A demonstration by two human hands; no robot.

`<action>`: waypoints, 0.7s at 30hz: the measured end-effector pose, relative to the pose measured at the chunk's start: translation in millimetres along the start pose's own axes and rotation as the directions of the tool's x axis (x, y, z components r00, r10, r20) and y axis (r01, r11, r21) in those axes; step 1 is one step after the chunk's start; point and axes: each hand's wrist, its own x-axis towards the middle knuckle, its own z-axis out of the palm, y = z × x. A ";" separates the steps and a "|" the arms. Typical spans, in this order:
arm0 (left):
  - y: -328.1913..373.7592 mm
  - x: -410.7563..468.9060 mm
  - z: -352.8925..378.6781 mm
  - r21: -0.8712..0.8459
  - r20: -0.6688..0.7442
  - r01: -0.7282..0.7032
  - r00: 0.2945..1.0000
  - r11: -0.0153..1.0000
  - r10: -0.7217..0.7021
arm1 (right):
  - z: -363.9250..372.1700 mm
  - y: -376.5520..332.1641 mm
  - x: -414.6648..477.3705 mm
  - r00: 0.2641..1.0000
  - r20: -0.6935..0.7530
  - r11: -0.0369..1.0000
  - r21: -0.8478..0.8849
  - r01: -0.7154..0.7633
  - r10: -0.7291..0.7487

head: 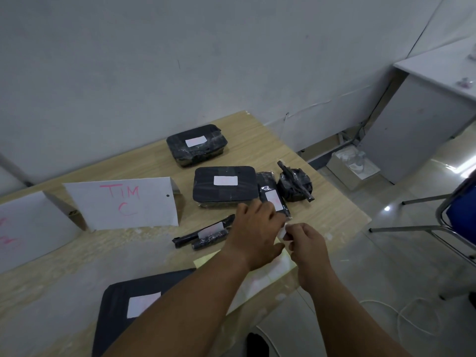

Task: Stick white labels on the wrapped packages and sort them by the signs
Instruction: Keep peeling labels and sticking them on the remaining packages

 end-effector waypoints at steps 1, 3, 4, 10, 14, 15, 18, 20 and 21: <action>-1.1 -0.5 -0.2 -0.001 -0.044 0.004 0.999 1.000 -0.004 | 0.2 -1.0 0.0 1.000 0.021 1.000 0.014 0.001 -0.001; -2.4 -1.1 1.2 -0.006 -0.120 0.010 0.993 1.000 -0.011 | 0.0 -1.8 -0.1 0.999 0.049 0.999 0.039 0.008 -0.010; -2.9 -0.7 1.7 -0.026 -0.136 0.029 0.990 0.999 -0.032 | -0.3 -1.4 -0.7 0.998 0.057 0.999 0.050 0.011 -0.014; -7.9 15.7 3.4 -0.528 0.086 0.420 0.891 0.738 -0.445 | -2.6 3.2 1.9 0.992 -0.037 0.992 -0.016 0.122 -0.123; -15.5 33.0 6.3 -0.655 0.211 0.505 0.837 0.563 -0.505 | -6.0 1.5 12.0 0.990 0.012 0.983 -0.117 0.140 -0.140; -16.2 37.9 7.8 -0.667 0.234 0.522 0.824 0.532 -0.516 | -6.6 0.3 15.3 0.989 0.017 0.980 -0.135 0.145 -0.144; -17.9 52.2 10.9 -0.679 0.271 0.550 0.804 0.487 -0.529 | -8.0 -5.0 26.2 0.990 0.020 0.973 -0.182 0.143 -0.142; -18.7 68.5 13.4 -0.661 0.261 0.558 0.797 0.501 -0.544 | -11.8 -10.1 41.2 0.990 0.004 0.969 -0.202 0.141 -0.143; -19.6 76.1 13.5 -0.648 0.250 0.563 0.793 0.513 -0.556 | -13.3 -13.6 48.2 0.988 -0.003 0.963 -0.227 0.148 -0.153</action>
